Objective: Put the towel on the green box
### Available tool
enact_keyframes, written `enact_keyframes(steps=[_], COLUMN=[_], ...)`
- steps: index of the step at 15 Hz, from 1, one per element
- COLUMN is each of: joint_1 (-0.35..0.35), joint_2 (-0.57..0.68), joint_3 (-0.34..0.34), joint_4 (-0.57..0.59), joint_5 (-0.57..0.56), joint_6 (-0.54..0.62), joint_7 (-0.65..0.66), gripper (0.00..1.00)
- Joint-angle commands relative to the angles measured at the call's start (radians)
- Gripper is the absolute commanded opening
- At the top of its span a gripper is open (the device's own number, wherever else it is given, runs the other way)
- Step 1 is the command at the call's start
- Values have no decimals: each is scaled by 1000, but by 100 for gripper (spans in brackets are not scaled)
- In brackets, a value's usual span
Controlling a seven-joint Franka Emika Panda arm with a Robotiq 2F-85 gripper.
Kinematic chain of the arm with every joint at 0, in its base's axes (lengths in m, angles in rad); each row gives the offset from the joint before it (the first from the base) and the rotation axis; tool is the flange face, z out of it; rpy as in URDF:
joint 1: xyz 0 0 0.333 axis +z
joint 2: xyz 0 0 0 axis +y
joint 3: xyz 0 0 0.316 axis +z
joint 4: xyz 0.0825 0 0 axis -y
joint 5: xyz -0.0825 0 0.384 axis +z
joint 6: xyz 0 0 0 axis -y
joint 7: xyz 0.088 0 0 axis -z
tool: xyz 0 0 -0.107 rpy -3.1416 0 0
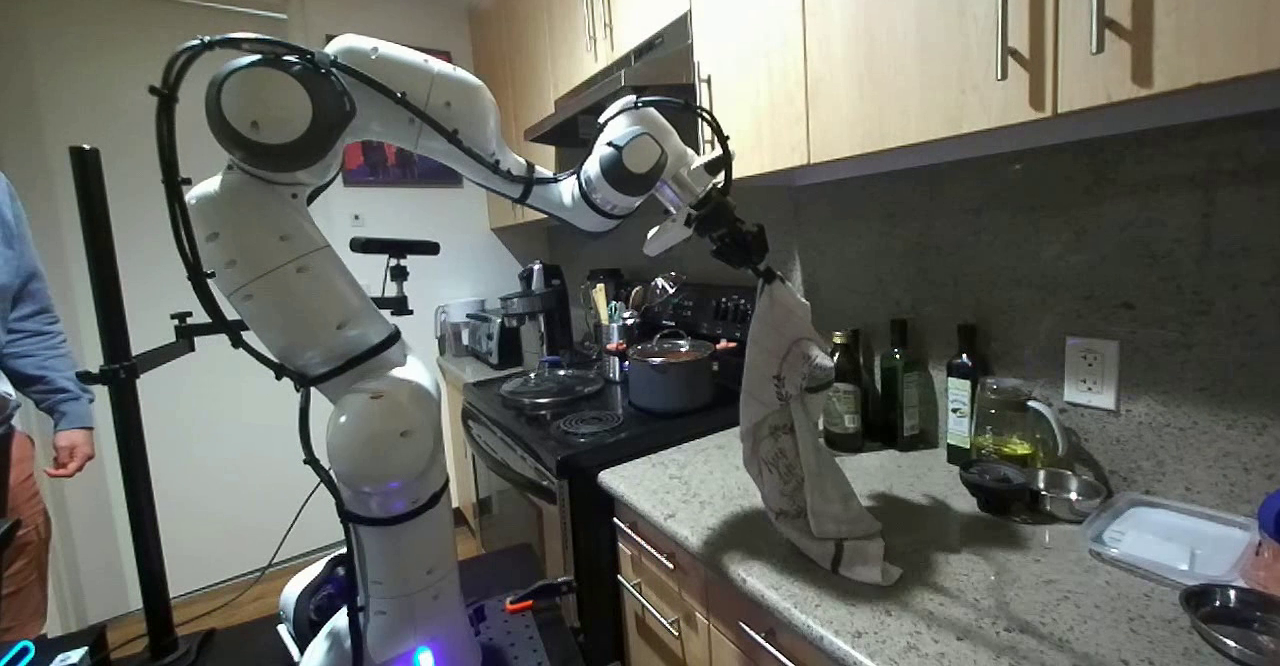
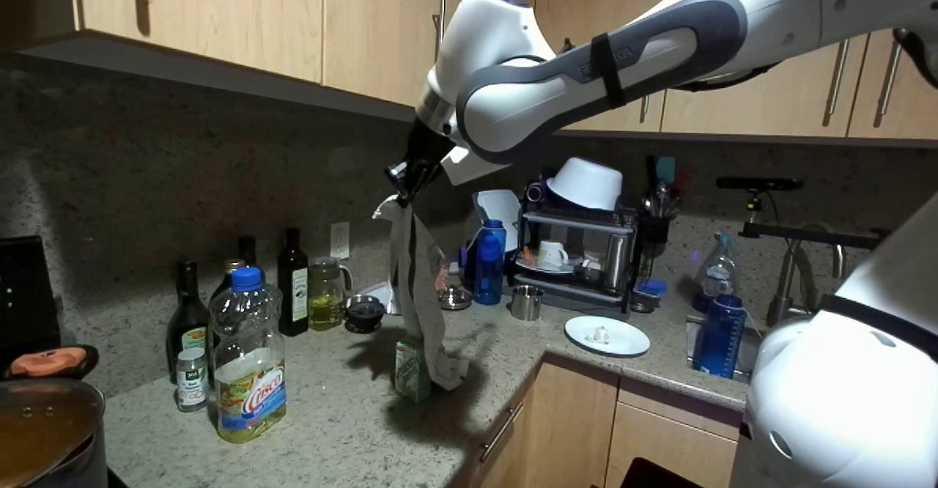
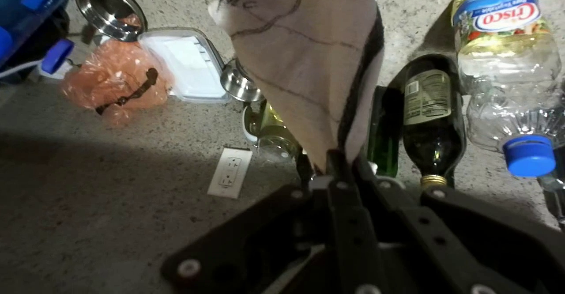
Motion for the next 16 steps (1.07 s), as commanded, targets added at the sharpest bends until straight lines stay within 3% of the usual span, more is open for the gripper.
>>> enact_keyframes(steps=[1,6,7,10,11,13,16], joint_1=[3,21,24,39,43,48,48], joint_2=[84,156,165,198,206,219,229], joint_3=[18,20,21,21,21,20,14], joint_4=[79,115,120,127,127,129,136], joint_5=[9,12,10,13,13,10,8], joint_6=[33,31,25,15,13,8,5], joint_7=[-20,-26,-25,-23,-21,-17,-16], gripper=[5,5,17,21,43,47,70])
